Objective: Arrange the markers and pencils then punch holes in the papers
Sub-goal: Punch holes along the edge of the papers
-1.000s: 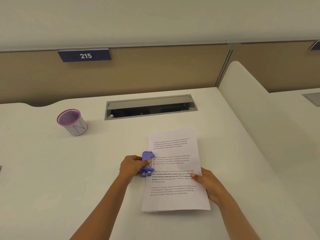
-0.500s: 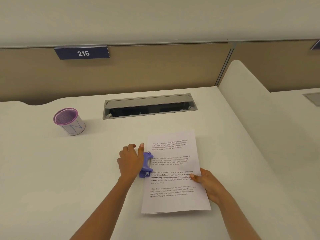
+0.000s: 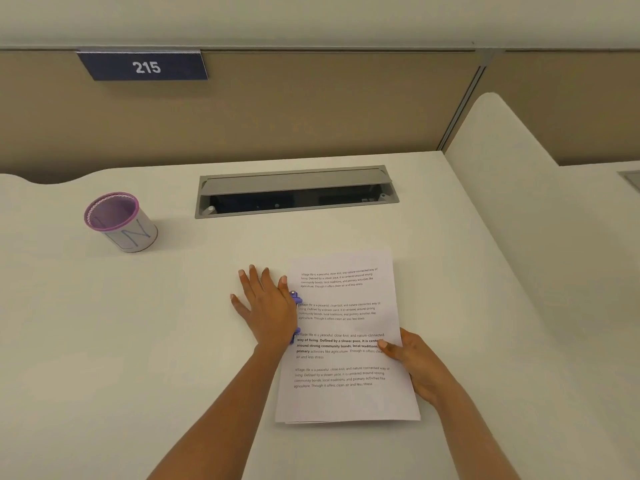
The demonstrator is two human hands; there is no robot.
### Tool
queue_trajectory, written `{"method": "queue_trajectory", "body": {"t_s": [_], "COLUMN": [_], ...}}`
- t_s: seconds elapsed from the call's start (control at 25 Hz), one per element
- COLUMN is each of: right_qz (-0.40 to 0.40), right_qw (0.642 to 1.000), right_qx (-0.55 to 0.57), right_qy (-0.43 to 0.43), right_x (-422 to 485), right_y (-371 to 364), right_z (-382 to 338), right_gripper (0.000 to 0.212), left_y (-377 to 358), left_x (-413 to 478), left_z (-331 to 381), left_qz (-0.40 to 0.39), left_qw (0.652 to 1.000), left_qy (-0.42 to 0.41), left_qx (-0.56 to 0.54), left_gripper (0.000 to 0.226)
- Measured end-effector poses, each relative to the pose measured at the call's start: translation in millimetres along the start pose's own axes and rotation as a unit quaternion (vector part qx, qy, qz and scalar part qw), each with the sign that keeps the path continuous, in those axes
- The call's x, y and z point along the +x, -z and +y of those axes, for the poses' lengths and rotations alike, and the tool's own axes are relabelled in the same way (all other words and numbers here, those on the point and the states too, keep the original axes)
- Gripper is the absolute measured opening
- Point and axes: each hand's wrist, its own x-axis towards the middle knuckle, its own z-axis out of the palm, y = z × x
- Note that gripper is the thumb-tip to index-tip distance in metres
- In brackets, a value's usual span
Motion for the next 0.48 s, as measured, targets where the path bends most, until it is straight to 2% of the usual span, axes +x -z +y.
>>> {"method": "queue_trajectory", "body": {"t_s": [0.16,0.36,0.48], "right_qz": [0.004,-0.003,-0.001], "right_qw": [1.000,1.000,1.000], "right_qx": [0.004,0.008,0.008], "right_qy": [-0.002,-0.014,-0.012], "right_x": [-0.5,3.6,3.9], "right_y": [-0.8,2.7,3.1], "right_z": [-0.3,0.7,1.7], "right_gripper": [0.032,0.030,0.031], "left_y": [-7.2,-16.9,-16.9], "left_x": [2.5,2.8,2.7], "left_z": [-5.9,-12.3,-12.8], "left_qz": [-0.007,0.020,-0.002], "left_qw": [1.000,0.998,0.997], "left_qy": [0.025,0.034,0.039], "left_qx": [0.007,0.057,0.063], "left_gripper": [0.053,0.057,0.060]}}
